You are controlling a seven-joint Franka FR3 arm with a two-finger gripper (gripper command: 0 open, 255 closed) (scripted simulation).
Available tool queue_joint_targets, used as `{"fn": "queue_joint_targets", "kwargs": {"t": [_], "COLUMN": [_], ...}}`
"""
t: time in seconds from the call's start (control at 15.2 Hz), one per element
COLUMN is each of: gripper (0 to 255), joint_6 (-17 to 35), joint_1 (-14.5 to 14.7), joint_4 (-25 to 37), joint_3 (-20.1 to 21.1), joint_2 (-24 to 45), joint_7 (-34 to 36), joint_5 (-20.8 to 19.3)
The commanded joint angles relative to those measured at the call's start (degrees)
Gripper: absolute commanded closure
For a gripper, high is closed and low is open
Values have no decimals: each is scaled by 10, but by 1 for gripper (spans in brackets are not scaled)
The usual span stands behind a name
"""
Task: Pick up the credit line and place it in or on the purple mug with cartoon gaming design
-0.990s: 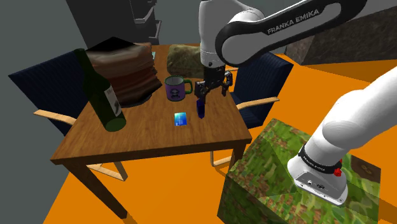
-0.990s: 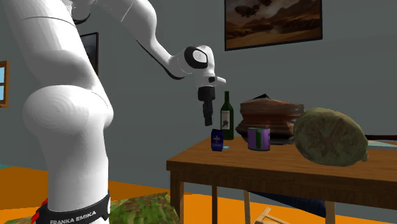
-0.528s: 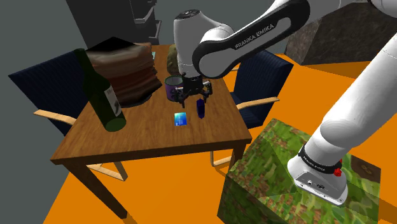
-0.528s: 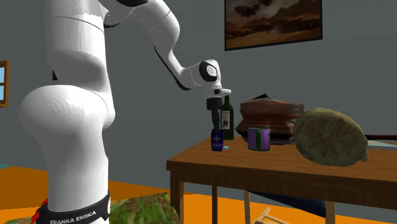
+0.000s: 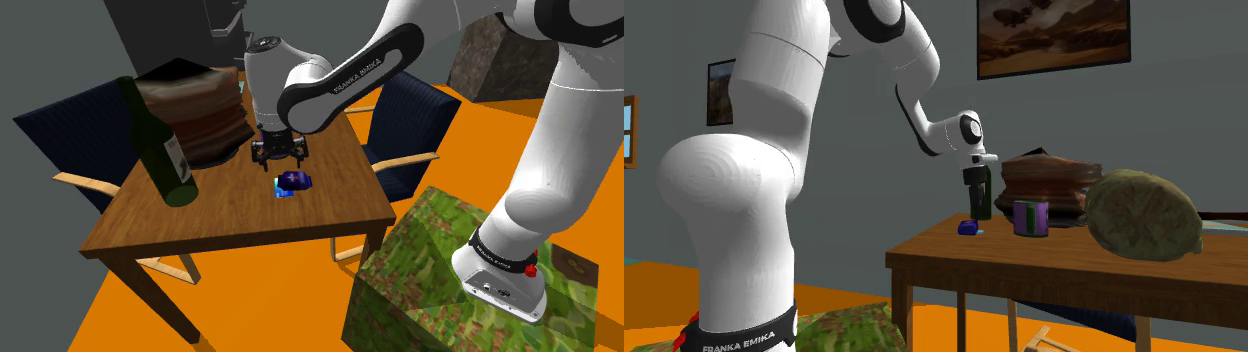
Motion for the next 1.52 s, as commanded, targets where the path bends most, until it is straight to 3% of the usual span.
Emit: {"fn": "queue_joint_targets", "kwargs": {"t": [0.0, 0.26, 0.79, 0.86, 1.45], "gripper": [0, 0, 0, 255, 255], "joint_6": [10, 36, 36, 36, 36], "joint_1": [3, 6, 6, 6, 6], "joint_4": [1, -9, -9, -9, -9], "joint_3": [-4, -12, -12, -12, -12], "joint_2": [13, 35, 35, 35, 35], "joint_7": [10, 22, 22, 22, 22], "joint_5": [-11, -31, -31, -31, -31]}}
